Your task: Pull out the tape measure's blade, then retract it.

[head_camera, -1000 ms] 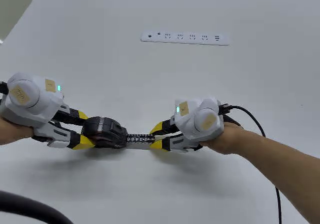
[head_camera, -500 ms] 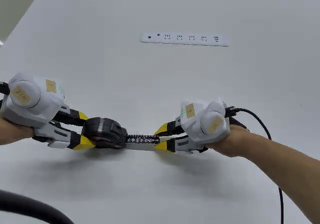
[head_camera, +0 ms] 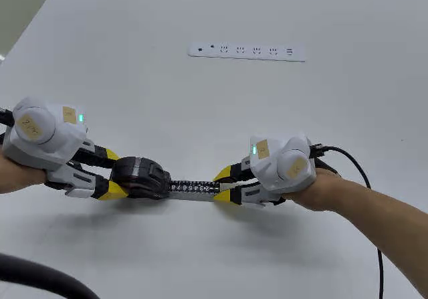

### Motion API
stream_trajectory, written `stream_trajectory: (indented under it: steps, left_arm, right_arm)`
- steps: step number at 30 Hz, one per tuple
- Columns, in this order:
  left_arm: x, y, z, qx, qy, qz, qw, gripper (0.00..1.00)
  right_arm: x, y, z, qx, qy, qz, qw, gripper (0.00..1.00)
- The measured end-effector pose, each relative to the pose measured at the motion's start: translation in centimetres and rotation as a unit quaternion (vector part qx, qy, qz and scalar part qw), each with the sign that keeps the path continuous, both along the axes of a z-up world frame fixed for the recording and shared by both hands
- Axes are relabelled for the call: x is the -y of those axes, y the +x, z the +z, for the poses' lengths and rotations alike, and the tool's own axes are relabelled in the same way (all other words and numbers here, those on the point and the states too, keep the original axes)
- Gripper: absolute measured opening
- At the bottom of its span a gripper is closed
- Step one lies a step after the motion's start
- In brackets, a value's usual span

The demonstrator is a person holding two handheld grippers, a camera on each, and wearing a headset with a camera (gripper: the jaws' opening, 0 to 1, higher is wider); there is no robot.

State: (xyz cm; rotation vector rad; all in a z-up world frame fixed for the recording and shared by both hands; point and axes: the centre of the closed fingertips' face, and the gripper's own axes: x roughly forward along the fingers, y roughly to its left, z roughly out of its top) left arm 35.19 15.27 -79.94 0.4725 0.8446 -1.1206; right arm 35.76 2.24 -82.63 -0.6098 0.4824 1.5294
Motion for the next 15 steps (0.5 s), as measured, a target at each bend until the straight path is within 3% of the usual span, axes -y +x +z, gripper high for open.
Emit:
stream_trajectory:
  steps: [15]
  left_arm:
    - [0.1, 0.0, 0.0, -0.002, 0.0, 0.001, 1.0, 0.28]
  right_arm:
    - [1.7, 0.2, -0.1, -0.009, -0.001, -0.005, 0.9999, 0.12]
